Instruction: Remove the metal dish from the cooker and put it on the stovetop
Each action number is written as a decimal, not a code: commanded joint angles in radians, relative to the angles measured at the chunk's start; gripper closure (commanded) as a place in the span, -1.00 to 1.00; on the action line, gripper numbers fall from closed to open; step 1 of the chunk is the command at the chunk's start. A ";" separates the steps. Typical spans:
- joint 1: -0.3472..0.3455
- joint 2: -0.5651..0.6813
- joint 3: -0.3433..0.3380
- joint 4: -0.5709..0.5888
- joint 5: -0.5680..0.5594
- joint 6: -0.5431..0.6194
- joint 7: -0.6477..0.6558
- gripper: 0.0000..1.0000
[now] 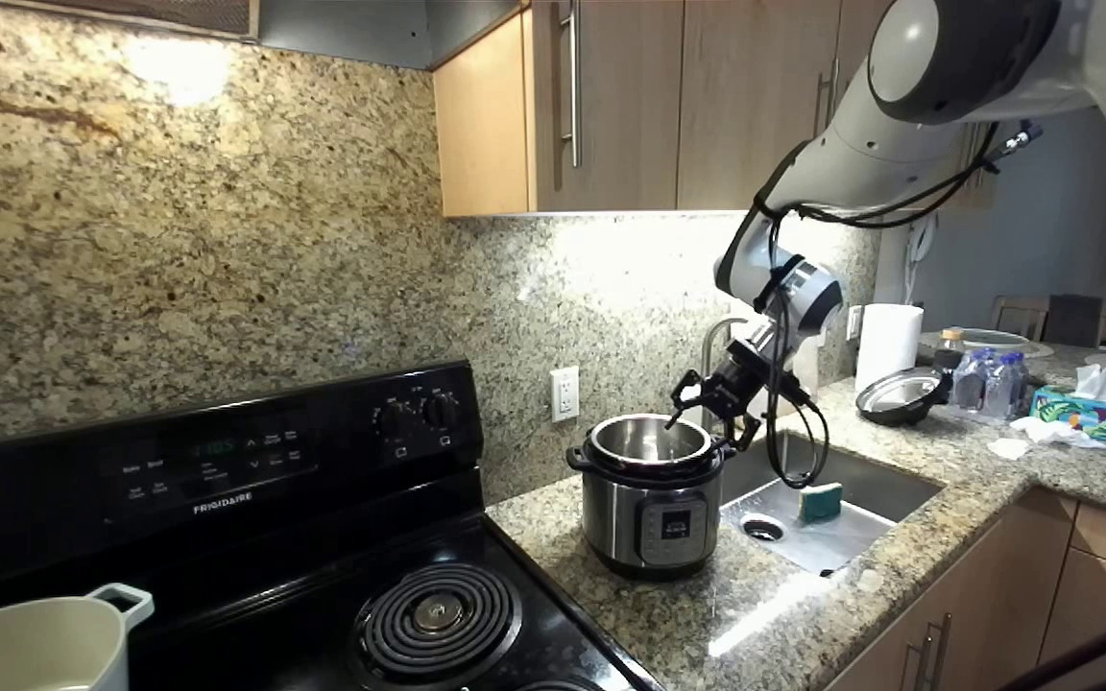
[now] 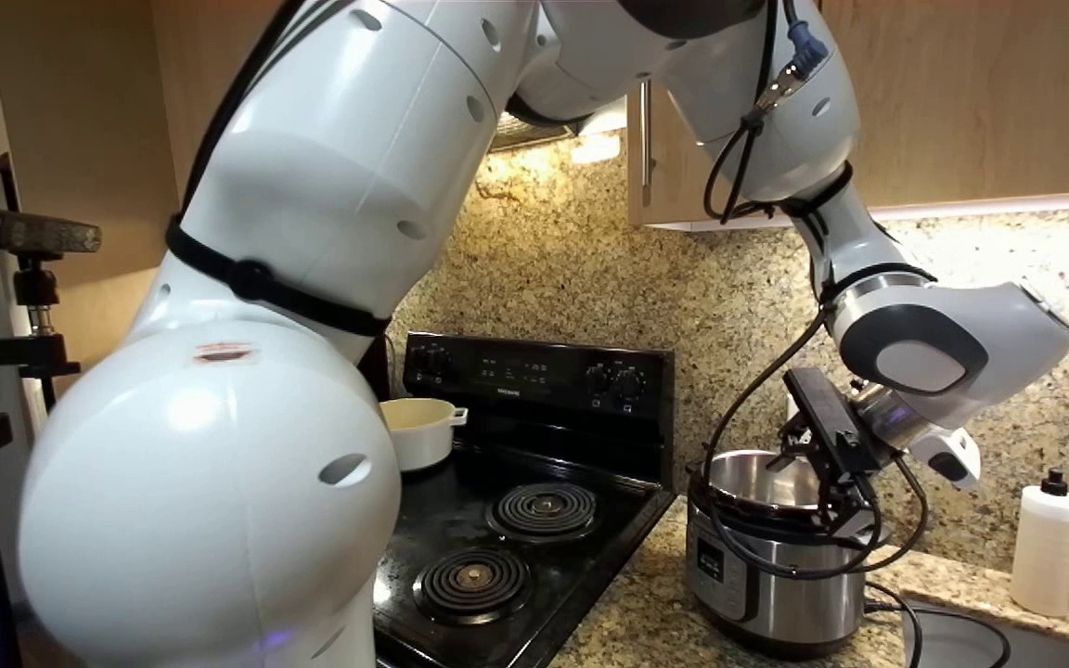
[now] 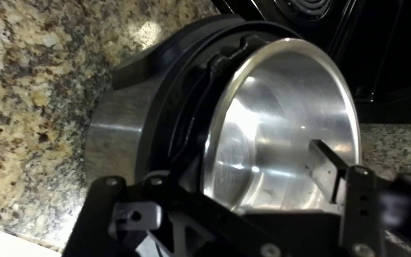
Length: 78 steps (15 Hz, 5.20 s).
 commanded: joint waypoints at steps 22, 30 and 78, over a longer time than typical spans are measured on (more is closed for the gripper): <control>-0.040 -0.161 0.078 -0.149 0.066 0.118 -0.328 0.90; -0.045 -0.241 0.053 -0.211 0.204 0.054 -0.732 0.90; -0.135 0.154 -0.022 0.200 0.167 -0.994 -1.166 0.93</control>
